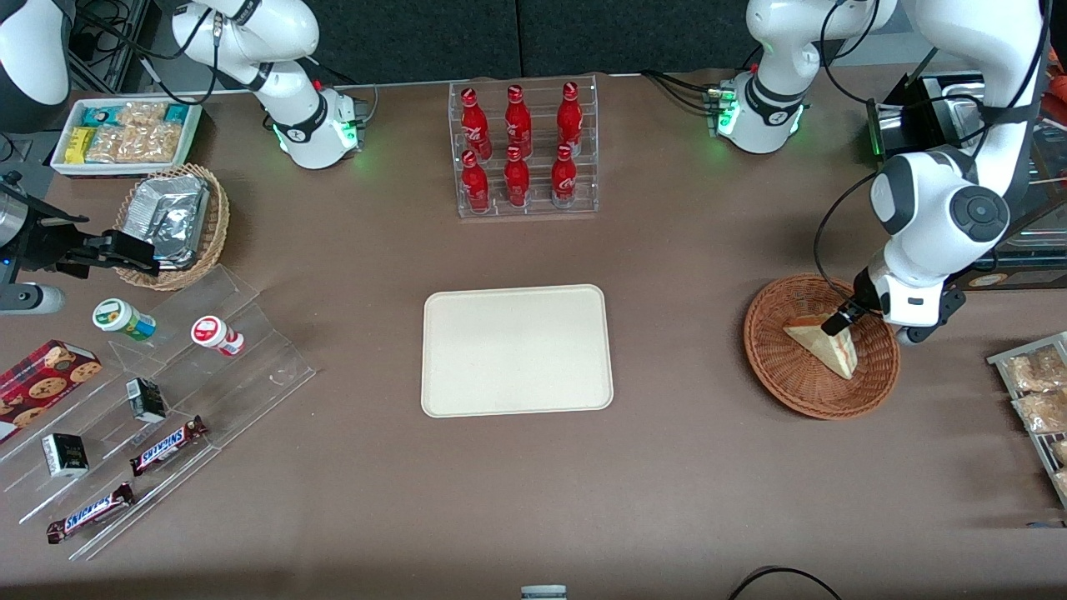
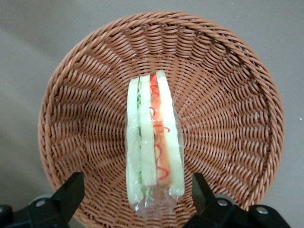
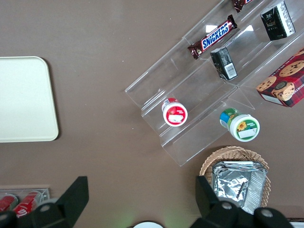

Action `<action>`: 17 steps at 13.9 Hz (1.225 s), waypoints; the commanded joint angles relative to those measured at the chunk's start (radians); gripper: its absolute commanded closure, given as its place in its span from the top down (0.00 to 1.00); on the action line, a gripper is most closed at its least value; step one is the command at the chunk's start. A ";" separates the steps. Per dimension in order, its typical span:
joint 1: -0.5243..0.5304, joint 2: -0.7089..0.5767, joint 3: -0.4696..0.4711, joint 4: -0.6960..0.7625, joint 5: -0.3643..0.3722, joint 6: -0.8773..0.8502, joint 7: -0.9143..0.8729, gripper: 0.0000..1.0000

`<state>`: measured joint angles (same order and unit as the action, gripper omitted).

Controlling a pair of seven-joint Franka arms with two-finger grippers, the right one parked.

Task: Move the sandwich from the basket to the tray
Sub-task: 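Close the left gripper on the sandwich and lift it from the basket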

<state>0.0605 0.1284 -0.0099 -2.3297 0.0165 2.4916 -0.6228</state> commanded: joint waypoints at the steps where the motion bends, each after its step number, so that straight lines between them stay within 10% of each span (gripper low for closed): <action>1: -0.001 0.028 -0.002 -0.008 0.014 0.061 -0.034 1.00; 4: -0.002 0.051 -0.002 -0.008 0.013 0.082 -0.034 0.92; 12: -0.033 0.060 -0.007 -0.007 0.014 0.075 -0.104 0.11; 17: -0.059 -0.004 -0.018 0.105 0.029 -0.176 -0.100 0.09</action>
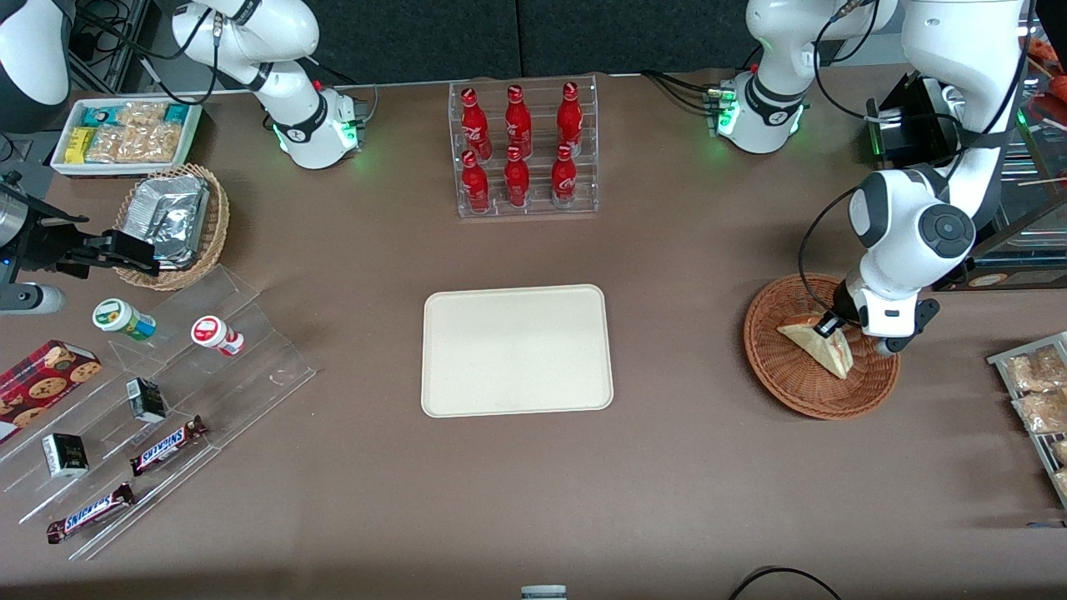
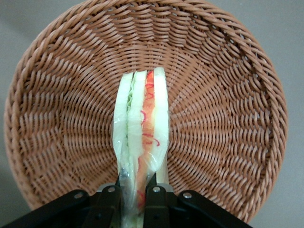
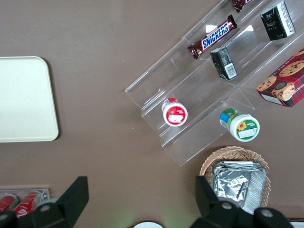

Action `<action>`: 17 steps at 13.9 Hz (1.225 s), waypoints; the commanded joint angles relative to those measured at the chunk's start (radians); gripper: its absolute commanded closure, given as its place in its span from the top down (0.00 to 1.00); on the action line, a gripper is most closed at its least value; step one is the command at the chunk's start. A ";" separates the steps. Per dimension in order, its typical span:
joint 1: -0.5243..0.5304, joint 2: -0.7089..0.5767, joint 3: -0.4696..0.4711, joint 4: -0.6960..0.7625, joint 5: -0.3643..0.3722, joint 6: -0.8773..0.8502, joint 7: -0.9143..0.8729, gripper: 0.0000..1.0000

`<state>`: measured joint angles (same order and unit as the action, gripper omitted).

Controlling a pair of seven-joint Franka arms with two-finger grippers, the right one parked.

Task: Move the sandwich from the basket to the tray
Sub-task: 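Close the left gripper on the sandwich and lift it from the basket, then carry the held sandwich with the left gripper over the cream tray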

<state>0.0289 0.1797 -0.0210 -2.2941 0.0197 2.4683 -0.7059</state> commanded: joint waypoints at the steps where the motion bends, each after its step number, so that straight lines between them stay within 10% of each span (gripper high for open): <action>1: -0.043 -0.068 -0.008 0.115 0.060 -0.245 -0.017 0.09; 10: -0.391 -0.010 -0.022 0.372 0.100 -0.477 -0.029 0.09; 17: -0.613 0.253 -0.023 0.645 -0.032 -0.434 -0.037 0.09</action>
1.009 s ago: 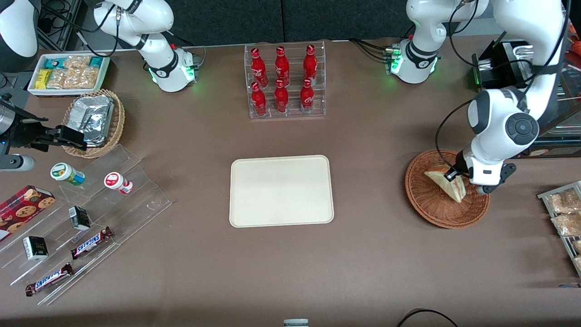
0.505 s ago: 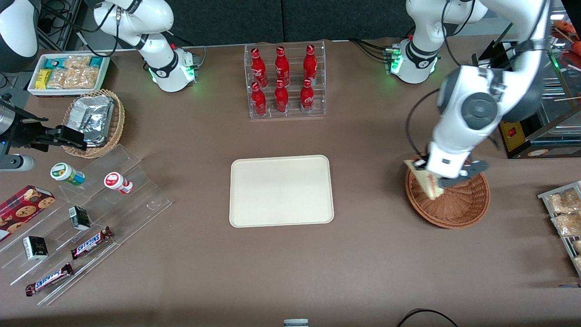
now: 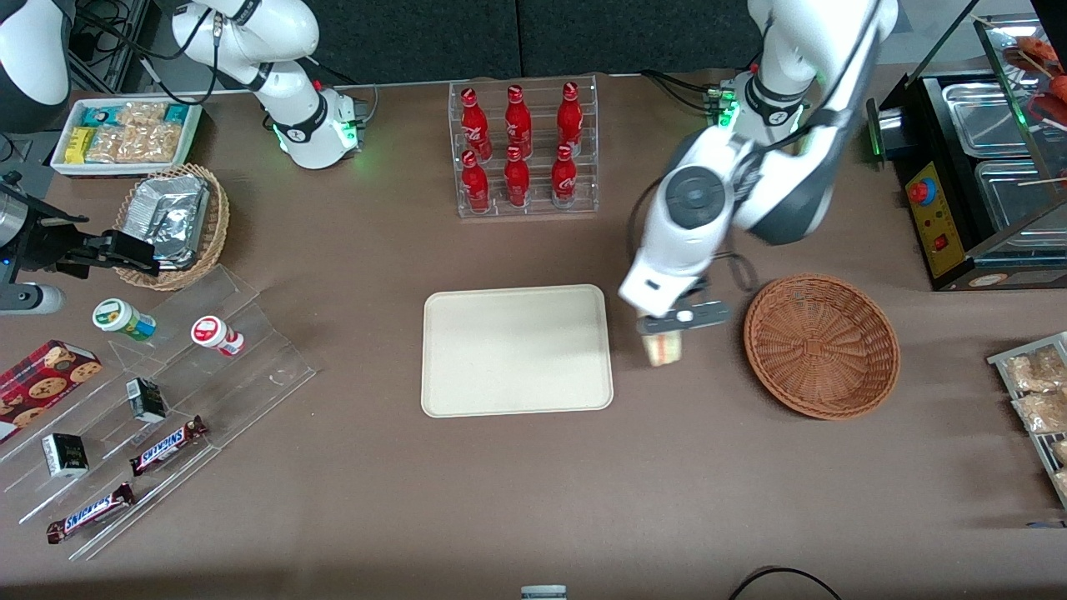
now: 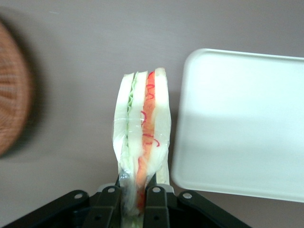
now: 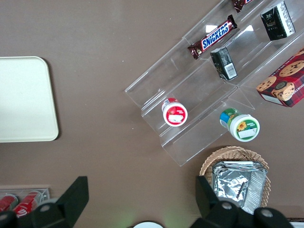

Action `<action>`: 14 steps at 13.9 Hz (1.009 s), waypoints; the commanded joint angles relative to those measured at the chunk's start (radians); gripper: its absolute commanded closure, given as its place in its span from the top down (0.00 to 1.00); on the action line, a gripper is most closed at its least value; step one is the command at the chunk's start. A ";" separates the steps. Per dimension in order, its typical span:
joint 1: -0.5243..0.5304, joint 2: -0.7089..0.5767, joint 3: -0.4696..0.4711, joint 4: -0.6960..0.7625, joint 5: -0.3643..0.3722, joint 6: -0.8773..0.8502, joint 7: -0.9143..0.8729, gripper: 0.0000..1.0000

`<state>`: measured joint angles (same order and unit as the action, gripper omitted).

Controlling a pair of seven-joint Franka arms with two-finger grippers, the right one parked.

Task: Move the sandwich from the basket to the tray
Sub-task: 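Carry the held sandwich with the left gripper over the cream tray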

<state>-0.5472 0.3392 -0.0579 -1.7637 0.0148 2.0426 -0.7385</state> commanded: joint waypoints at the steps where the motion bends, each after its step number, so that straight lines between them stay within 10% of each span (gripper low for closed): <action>1: -0.086 0.124 0.015 0.145 -0.030 0.002 -0.006 0.09; 14: -0.185 0.360 -0.003 0.262 -0.001 0.149 -0.035 0.11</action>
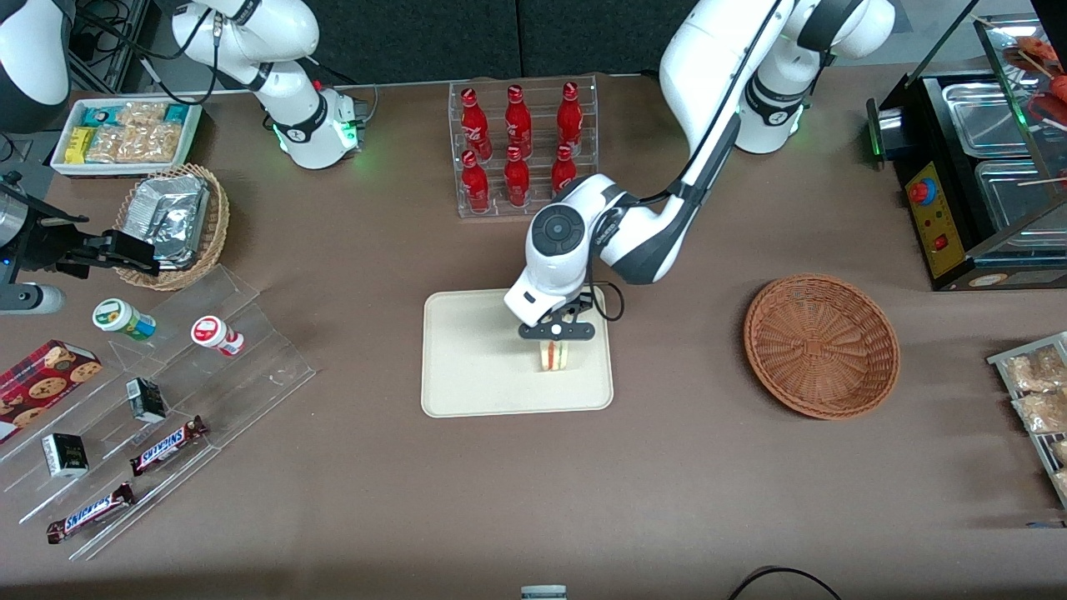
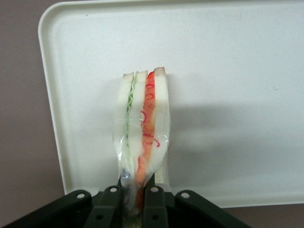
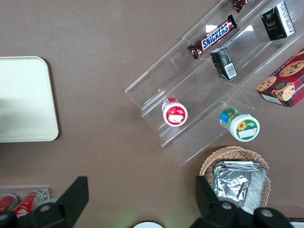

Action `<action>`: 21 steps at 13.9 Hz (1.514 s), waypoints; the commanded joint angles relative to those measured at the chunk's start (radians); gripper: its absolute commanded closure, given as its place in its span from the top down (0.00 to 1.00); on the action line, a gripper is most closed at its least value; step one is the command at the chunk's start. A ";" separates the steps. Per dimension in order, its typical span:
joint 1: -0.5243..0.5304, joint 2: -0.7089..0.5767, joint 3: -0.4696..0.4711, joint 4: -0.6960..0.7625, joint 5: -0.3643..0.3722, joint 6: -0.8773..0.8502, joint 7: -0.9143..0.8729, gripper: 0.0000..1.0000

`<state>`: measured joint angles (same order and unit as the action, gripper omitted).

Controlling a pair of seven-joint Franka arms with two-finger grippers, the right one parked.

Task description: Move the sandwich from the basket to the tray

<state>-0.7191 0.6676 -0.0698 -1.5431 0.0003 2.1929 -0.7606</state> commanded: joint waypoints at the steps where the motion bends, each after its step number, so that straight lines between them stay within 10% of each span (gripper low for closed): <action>1: -0.013 0.035 0.008 0.043 0.013 -0.001 -0.013 0.14; 3: -0.013 0.040 0.010 0.043 0.015 -0.002 -0.011 0.44; 4: -0.013 0.040 0.010 0.043 0.020 -0.002 -0.002 0.86; 5: -0.013 0.037 0.010 0.043 0.041 -0.004 -0.003 0.99; 21: 0.243 -0.437 0.031 0.121 0.049 -0.599 -0.066 1.00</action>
<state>-0.5218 0.2855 -0.0293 -1.3965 0.0370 1.6299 -0.8307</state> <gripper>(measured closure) 0.000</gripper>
